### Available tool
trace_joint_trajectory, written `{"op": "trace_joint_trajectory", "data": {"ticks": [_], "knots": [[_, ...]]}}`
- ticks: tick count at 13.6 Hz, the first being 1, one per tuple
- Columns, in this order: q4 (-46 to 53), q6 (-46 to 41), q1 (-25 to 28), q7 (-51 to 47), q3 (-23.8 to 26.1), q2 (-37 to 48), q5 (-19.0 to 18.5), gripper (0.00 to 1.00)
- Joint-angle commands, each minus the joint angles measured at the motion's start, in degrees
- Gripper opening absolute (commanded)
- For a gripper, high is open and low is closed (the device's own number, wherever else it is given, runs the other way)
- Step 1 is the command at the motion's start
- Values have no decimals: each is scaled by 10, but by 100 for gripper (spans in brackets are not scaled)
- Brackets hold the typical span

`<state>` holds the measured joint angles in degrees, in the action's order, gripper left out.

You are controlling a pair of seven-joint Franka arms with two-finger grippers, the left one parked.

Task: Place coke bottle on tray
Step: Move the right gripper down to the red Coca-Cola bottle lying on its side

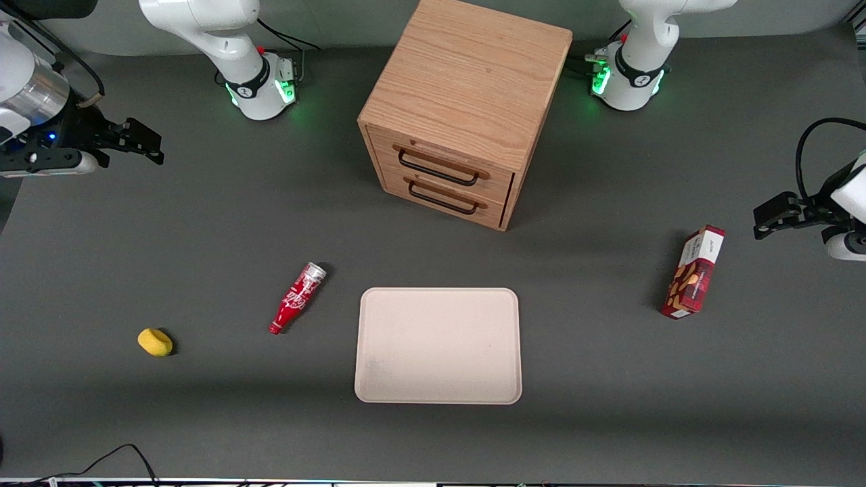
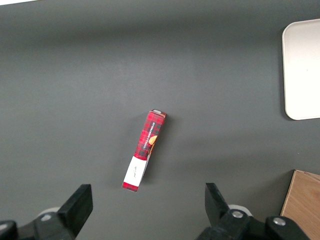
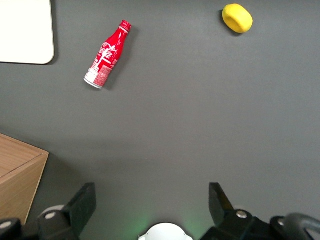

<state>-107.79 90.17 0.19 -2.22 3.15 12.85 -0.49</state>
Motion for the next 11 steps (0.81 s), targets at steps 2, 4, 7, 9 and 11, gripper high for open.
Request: {"op": "trace_joint_trajectory", "data": {"ticks": [2,4,7,9,11], "knots": [[21,-13,-5,-12,6,-14,-10,100],[29,-14,-6,-14,6,-26,-7,100],[36,-5,2,-74,22,-69,-3,100],[65,22,10,-156,52,-135,-2,100],[112,50,12,-210,76,-209,13,100]]}}
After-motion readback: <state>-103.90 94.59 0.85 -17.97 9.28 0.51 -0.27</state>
